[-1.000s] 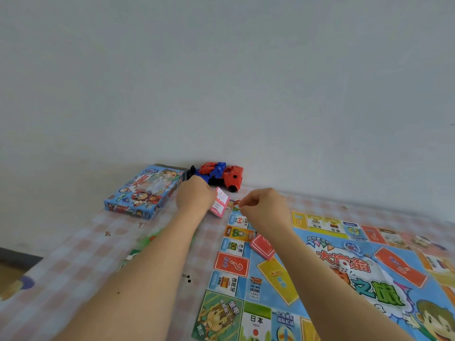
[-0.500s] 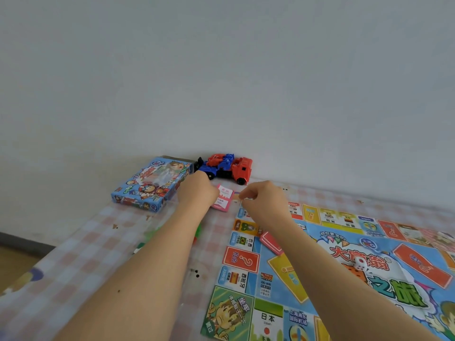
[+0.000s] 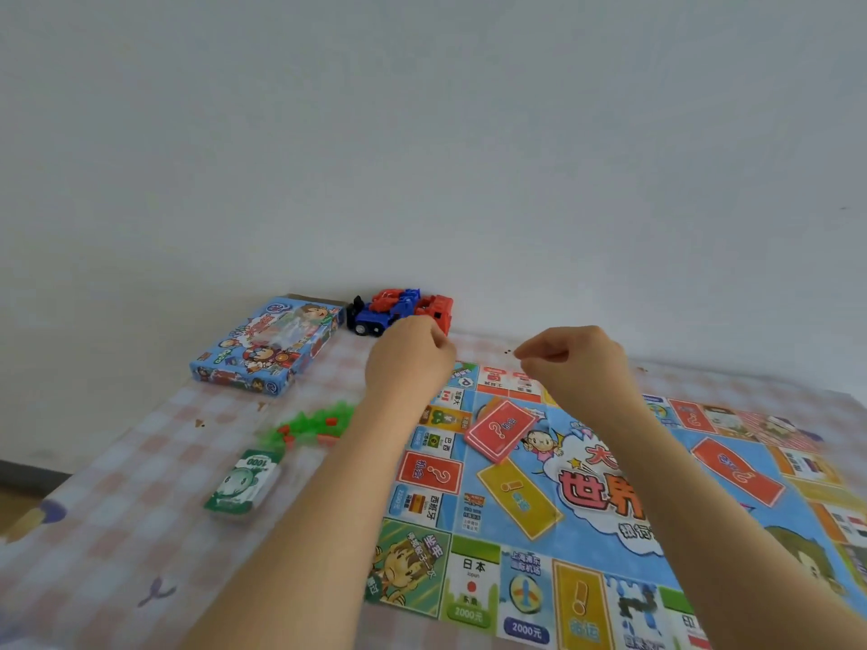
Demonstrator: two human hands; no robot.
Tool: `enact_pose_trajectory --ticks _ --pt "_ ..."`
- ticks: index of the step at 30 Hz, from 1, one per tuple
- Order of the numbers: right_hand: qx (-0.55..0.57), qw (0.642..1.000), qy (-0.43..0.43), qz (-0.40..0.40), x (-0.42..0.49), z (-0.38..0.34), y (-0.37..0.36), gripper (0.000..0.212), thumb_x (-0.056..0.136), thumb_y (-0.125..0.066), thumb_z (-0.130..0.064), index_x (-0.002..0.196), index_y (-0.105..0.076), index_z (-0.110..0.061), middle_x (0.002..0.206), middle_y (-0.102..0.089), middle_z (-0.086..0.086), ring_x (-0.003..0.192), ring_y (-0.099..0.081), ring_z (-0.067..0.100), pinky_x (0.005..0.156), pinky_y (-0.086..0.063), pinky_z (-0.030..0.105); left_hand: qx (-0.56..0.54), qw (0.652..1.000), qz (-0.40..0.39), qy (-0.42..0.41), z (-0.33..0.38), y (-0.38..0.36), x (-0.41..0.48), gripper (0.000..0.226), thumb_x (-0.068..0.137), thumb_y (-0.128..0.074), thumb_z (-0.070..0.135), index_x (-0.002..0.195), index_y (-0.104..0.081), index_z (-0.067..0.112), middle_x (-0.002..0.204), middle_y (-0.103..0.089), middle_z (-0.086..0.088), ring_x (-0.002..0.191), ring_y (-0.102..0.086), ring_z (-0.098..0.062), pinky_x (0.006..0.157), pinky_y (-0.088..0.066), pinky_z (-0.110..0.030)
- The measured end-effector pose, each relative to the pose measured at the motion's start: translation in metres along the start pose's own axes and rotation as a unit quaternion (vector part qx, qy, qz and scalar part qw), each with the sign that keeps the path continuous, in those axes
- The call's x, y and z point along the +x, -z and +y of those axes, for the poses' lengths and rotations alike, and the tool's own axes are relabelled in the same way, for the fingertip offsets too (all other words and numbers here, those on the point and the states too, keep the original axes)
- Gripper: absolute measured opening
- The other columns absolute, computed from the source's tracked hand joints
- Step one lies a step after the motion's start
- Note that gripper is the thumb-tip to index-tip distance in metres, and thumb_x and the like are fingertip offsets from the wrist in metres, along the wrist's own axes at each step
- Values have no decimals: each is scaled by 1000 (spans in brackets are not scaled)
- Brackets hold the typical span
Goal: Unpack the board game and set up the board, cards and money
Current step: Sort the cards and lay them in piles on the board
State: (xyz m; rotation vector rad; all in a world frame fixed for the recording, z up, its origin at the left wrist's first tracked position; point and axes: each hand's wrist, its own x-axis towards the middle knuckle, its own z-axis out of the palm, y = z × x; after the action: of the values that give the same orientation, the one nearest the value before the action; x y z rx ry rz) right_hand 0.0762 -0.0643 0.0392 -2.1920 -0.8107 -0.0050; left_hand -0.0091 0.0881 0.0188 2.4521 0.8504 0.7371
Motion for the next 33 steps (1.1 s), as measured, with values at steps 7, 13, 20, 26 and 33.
enact_pose_trajectory --ticks 7,13,20,26,33 --pt "-27 999 -22 -25 -40 36 6 15 83 -63 -12 86 -76 -20 70 -64 -14 62 -57 1 57 -44 16 6 999 -52 0 14 -31 -46 20 89 -60 37 97 -66 19 97 -61 5 85 -57 -12 71 -46 -28" --pt "-7 998 -40 41 -44 53 -6 19 84 -59 -10 87 -76 -19 75 -64 -10 62 -54 0 53 -38 14 87 991 -100 -21 21 -37 -51 53 67 -70 66 92 -64 19 71 -43 12 78 -48 -12 63 -41 -29" --pt "23 997 -47 63 -42 56 -10 19 85 -59 -11 88 -75 -20 76 -64 -9 56 -50 1 54 -40 17 59 982 -177 11 21 -42 -43 55 64 -72 65 96 -56 24 81 -63 13 78 -62 -8 69 -50 -31" --pt "67 994 -53 68 -43 55 -8 17 86 -60 -12 88 -74 -22 82 -65 -10 63 -53 0 56 -39 12 46 983 -176 14 25 -40 -46 56 67 -75 58 105 -53 24 105 -62 8 86 -57 -11 71 -46 -29" --pt "74 993 -56 68 -45 55 -5 17 86 -60 -13 88 -74 -24 81 -64 -13 63 -54 -1 54 -38 11 -6 989 -145 9 26 -39 -49 55 66 -81 47 106 -49 28 96 -57 11 86 -58 -11 69 -48 -29"
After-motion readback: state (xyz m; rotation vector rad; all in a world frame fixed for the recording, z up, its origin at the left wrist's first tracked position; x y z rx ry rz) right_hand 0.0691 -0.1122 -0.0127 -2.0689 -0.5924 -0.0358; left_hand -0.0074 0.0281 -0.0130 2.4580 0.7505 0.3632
